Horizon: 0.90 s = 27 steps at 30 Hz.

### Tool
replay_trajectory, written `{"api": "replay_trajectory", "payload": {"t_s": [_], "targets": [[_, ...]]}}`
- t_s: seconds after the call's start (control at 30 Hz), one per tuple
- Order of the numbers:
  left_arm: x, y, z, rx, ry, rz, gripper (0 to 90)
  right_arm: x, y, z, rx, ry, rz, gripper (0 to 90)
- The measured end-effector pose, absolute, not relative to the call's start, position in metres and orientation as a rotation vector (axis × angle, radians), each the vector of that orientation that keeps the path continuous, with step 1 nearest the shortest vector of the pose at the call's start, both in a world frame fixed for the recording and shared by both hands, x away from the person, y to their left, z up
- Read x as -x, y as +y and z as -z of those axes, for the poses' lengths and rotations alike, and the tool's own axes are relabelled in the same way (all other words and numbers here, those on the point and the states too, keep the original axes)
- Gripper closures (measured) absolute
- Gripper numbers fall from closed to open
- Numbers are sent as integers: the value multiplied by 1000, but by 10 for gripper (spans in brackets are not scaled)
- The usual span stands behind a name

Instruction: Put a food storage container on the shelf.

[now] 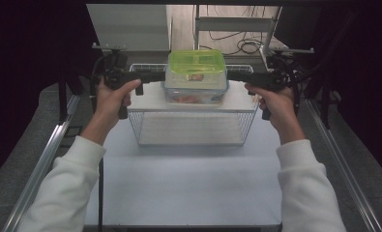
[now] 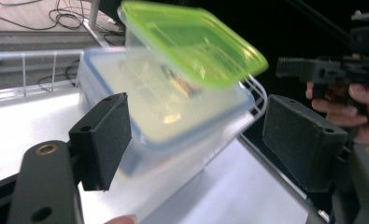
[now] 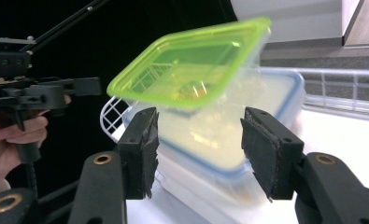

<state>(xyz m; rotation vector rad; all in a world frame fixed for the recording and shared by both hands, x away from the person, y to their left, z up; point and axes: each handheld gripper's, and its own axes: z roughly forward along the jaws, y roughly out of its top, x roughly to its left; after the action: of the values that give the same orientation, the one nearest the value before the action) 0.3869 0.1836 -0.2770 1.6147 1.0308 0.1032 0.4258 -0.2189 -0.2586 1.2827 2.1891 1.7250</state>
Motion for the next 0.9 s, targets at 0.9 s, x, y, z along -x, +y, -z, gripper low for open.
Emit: {"api": "replay_trajectory", "payload": {"t_s": [0.9], "targets": [[-290,200,410,-1689,1001,-37,219,-339,-266,396,-1203,2287,-1681,407]]}}
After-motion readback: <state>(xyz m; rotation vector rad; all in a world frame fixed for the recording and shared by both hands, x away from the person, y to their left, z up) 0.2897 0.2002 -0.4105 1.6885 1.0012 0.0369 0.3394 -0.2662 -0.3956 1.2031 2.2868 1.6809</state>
